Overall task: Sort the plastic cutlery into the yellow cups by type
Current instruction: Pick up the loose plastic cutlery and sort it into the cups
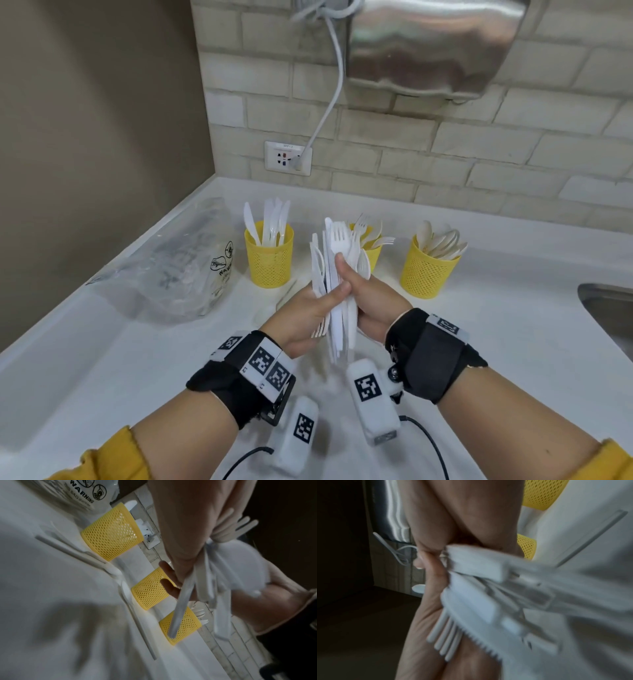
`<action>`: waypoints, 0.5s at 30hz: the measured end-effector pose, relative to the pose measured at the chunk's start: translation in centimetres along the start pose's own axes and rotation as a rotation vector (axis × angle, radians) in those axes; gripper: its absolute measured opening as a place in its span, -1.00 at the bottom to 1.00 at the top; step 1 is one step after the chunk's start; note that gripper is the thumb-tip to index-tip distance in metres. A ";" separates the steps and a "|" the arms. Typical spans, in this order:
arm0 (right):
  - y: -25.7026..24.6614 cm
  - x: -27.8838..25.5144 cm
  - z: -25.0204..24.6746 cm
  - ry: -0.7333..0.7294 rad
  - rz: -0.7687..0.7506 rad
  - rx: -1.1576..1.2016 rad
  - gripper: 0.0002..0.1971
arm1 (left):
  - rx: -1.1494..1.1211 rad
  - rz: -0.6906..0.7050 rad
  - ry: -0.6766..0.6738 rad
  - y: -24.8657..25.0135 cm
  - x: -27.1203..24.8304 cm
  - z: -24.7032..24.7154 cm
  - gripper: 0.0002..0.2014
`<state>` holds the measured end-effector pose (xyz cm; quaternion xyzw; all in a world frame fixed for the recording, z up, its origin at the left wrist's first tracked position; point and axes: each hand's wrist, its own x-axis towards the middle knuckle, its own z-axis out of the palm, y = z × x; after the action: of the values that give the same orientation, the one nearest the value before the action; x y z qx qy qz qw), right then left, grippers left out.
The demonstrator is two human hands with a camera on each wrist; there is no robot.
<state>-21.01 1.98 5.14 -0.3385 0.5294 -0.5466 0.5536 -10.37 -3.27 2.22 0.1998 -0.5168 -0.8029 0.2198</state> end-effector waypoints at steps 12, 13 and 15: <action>-0.1 1.2 -0.4 0.409 -0.262 -0.216 -0.66 | -0.010 -0.005 0.096 0.4 1.5 -1.2 -0.68; -0.1 1.2 -0.5 0.512 -0.413 -0.330 -0.77 | 0.021 0.012 0.116 0.4 1.6 -1.2 -0.60; -0.4 1.2 -0.2 0.516 -0.595 -0.501 -0.85 | 0.057 0.043 0.125 0.5 1.8 -1.0 -0.58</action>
<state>-21.51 0.79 5.19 -0.4520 0.6454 -0.6032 0.1239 -11.18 -5.21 2.13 0.2445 -0.5289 -0.7689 0.2632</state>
